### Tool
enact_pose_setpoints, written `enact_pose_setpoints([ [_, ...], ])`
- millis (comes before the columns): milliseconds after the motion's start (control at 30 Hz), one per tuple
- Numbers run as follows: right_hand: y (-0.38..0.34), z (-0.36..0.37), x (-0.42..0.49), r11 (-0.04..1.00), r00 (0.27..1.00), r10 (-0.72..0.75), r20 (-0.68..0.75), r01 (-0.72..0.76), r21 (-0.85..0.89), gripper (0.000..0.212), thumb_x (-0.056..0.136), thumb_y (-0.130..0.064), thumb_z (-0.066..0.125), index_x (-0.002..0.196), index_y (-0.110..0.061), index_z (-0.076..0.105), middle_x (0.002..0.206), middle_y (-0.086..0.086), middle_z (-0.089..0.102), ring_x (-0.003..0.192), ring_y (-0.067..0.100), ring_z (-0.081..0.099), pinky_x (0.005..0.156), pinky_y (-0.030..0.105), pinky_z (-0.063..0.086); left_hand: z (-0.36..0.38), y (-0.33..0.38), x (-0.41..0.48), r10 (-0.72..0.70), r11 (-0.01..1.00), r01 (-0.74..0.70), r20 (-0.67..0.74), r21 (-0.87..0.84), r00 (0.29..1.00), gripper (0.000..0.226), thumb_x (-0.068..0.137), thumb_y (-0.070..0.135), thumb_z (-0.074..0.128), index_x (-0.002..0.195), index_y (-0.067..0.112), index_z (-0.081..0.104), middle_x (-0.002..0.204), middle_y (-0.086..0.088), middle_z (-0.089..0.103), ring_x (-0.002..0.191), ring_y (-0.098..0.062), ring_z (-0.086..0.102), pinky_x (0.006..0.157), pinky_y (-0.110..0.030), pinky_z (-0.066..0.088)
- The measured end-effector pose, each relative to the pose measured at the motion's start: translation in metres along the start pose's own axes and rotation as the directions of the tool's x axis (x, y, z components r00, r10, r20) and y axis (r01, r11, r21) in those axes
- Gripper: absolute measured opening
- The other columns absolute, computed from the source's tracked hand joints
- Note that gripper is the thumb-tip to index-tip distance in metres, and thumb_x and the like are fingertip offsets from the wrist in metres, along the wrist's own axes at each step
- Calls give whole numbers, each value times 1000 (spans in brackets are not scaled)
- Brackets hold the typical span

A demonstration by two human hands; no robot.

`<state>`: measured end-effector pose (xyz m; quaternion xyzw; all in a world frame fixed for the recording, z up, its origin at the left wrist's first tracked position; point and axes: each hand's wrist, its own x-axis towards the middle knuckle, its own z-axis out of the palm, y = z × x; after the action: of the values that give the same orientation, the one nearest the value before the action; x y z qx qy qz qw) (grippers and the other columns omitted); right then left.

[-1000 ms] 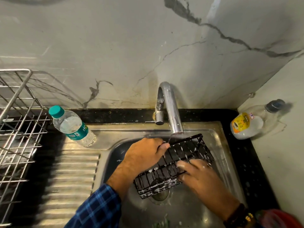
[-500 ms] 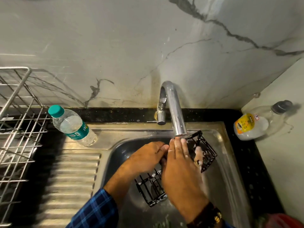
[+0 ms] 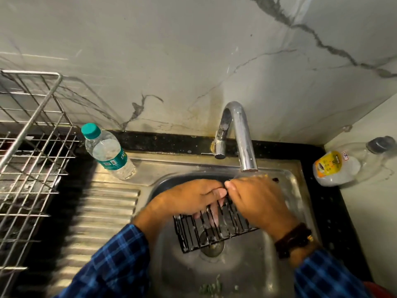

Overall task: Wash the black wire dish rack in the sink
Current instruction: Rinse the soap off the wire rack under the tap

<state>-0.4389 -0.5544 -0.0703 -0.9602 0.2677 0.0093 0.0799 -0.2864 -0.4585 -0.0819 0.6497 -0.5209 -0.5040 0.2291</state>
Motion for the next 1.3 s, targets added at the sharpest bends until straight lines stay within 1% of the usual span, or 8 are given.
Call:
enact_pose_setpoints([
  [133,28,-19,11,985,990,140,15,-137,-104,52,106,-45,27,77,-18,61,74,7,63,57,19,43,50,28,24,-24,2,13,72,989,-74,21,127,997,21,106,39,41,94,33,57,79,2,72,65,-9,71,63,-19,54],
  [300,52,-3,7,914,907,401,-132,-387,119,60,103,-41,35,62,-6,62,61,11,62,58,29,58,48,33,25,-39,-11,10,137,990,-143,-263,-2,955,37,103,41,47,70,26,55,50,11,53,48,-8,56,57,-28,52],
  [500,-7,16,10,870,978,200,-54,-152,469,44,104,-26,43,60,-23,48,49,-7,43,46,7,43,46,17,23,-4,-2,34,163,980,-198,-465,-29,870,45,104,28,51,60,27,54,44,11,51,37,-1,44,43,-15,37],
  [700,4,25,18,309,734,678,40,-334,890,50,89,-42,43,60,-2,55,52,17,48,54,18,44,53,26,36,-17,-23,32,133,989,-90,-416,121,900,58,99,67,31,60,26,43,55,3,44,47,-16,42,52,-21,36],
  [867,12,15,21,203,779,595,196,-382,902,37,106,-42,38,85,-27,64,92,3,68,92,17,65,80,26,45,-18,-18,36,-10,992,63,-435,109,900,62,92,70,32,61,18,45,52,-1,37,42,-14,32,47,-23,33],
  [933,4,7,13,341,878,462,124,-305,889,20,107,-35,38,101,-37,57,100,-17,59,90,-9,58,77,6,41,-16,-12,38,-30,985,109,-494,132,869,63,98,65,33,57,18,43,50,0,38,41,-14,33,48,-24,30],
  [1067,8,5,6,715,973,203,-114,-68,696,35,101,-34,44,130,-22,59,131,-6,54,106,1,58,83,4,42,-17,-3,37,-53,976,148,-485,160,873,64,103,58,33,56,17,46,49,1,43,43,-15,40,52,-27,33],
  [1300,11,-19,19,975,998,36,-47,-25,223,32,101,-38,45,87,-20,67,69,-6,58,64,13,57,59,25,47,-7,12,34,8,949,136,-452,285,892,52,107,44,31,63,23,49,58,6,54,64,-22,63,67,-36,55],
])
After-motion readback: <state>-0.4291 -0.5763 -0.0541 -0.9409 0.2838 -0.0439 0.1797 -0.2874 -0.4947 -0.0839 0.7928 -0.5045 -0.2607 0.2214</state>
